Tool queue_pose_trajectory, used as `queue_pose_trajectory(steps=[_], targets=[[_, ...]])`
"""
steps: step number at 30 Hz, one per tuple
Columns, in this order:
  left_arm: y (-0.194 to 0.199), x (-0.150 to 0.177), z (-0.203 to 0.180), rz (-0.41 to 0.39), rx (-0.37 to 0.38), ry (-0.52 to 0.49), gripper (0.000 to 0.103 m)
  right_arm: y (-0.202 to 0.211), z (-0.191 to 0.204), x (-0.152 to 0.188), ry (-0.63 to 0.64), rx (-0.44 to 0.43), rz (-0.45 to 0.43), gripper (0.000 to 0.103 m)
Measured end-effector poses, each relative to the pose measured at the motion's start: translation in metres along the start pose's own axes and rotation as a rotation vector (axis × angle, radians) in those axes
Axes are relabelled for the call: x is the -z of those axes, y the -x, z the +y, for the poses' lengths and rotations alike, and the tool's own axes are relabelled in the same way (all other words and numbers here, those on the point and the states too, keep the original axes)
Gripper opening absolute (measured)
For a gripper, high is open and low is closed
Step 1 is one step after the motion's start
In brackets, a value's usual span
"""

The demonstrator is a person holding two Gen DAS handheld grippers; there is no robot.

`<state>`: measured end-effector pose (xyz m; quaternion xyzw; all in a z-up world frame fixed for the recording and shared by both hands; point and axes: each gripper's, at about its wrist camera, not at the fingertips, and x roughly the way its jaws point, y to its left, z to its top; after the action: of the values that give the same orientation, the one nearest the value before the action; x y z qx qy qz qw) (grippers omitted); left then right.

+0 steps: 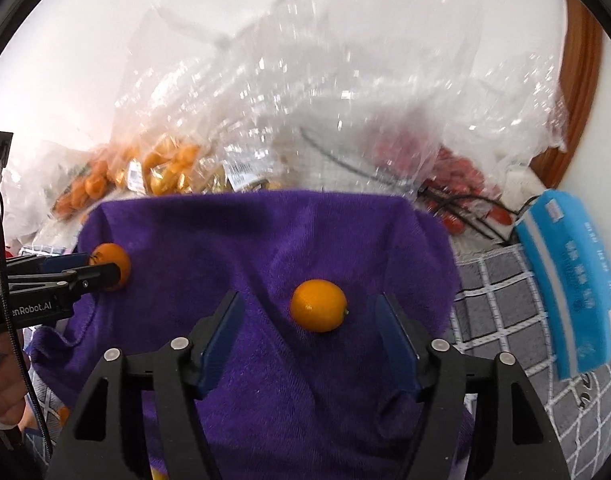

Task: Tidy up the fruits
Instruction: 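Lower and release the mandarin onto the towel while the right tool releases the orange there, then move the left tool back to the fruit row while the right tool approaches the red tomato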

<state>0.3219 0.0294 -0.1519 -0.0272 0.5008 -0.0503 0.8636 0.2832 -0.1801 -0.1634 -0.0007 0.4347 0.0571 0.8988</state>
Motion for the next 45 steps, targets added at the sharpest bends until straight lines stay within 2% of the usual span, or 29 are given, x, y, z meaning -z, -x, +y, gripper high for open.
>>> queue_pose_trajectory(steps=[5, 10, 22, 27, 33, 36, 40, 43, 45], targets=[[0.035, 0.008, -0.004, -0.046, -0.019, -0.002, 0.057, 0.033, 0.006, 0.008, 0.017, 0.004, -0.039, 0.073], [0.072, 0.025, -0.002, -0.102, -0.041, -0.006, 0.058, 0.068, 0.002, 0.018, -0.035, -0.036, -0.086, 0.073], [0.134, 0.072, 0.003, -0.174, 0.006, 0.005, 0.058, 0.132, 0.005, 0.048, -0.080, 0.028, -0.132, 0.074], [0.155, 0.094, 0.005, -0.208, -0.010, 0.016, 0.058, 0.153, 0.007, 0.066, -0.088, 0.010, -0.151, 0.074], [0.168, 0.120, 0.021, -0.217, -0.043, 0.064, 0.058, 0.160, 0.013, 0.084, -0.066, 0.004, -0.128, 0.074], [0.169, 0.130, 0.030, -0.214, -0.037, 0.091, 0.058, 0.158, 0.017, 0.092, -0.041, -0.014, -0.089, 0.074], [0.166, 0.144, 0.042, -0.209, -0.037, 0.123, 0.058, 0.150, 0.026, 0.107, 0.008, -0.010, -0.081, 0.074], [0.160, 0.153, 0.046, -0.201, -0.041, 0.130, 0.058, 0.138, 0.030, 0.115, 0.024, -0.015, -0.057, 0.067], [0.154, 0.158, 0.049, -0.193, -0.040, 0.135, 0.058, 0.126, 0.030, 0.120, 0.030, -0.014, -0.036, 0.057]])
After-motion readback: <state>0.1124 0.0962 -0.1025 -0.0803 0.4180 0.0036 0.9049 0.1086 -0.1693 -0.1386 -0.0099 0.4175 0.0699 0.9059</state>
